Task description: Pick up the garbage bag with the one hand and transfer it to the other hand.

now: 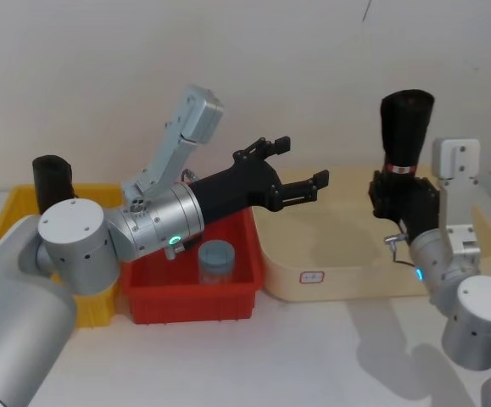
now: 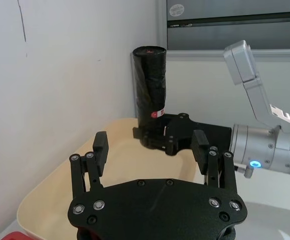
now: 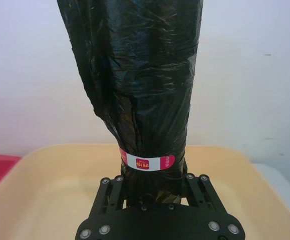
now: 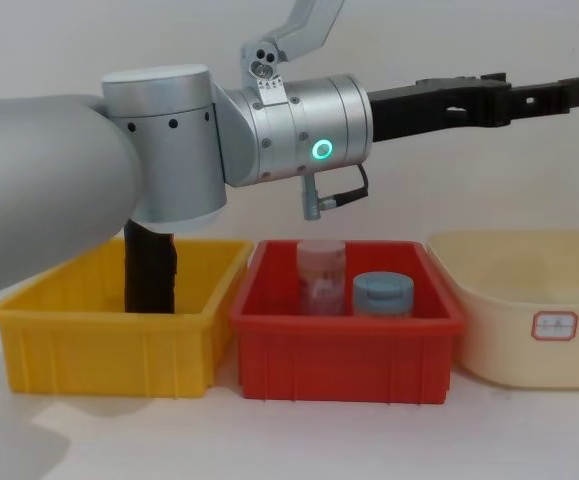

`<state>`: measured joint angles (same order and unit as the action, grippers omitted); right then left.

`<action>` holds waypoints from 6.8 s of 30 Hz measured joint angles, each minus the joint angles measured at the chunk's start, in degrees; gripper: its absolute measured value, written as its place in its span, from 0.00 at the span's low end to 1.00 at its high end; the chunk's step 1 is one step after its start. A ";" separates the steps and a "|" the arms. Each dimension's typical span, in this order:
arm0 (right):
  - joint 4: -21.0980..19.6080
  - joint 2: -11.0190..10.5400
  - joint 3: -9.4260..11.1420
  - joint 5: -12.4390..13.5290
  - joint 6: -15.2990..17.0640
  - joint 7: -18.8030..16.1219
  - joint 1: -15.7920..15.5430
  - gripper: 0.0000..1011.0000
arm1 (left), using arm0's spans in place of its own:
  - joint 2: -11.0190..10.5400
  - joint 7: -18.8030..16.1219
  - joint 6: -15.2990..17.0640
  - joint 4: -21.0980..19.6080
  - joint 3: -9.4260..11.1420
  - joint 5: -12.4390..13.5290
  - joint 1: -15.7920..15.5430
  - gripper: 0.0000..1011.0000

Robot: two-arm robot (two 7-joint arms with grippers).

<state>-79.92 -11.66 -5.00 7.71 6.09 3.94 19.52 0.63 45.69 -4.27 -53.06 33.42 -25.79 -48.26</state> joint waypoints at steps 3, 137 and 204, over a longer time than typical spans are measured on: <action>0.37 -0.37 0.71 -0.27 0.46 0.43 0.28 0.49 | 0.00 0.00 0.00 0.00 0.00 0.00 0.00 0.99; -13.39 3.83 -13.51 -3.69 12.36 -16.41 -8.87 0.99 | -19.53 -25.03 6.31 -37.81 -10.12 7.99 23.30 0.99; -0.29 5.77 -14.98 -5.12 7.36 -16.19 -1.00 0.99 | -19.54 -25.02 6.30 -37.85 -10.12 7.98 23.32 0.99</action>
<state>-80.21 -5.90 -19.98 2.59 13.45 -12.24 18.52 -18.91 20.67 2.03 -90.91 23.31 -17.80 -24.94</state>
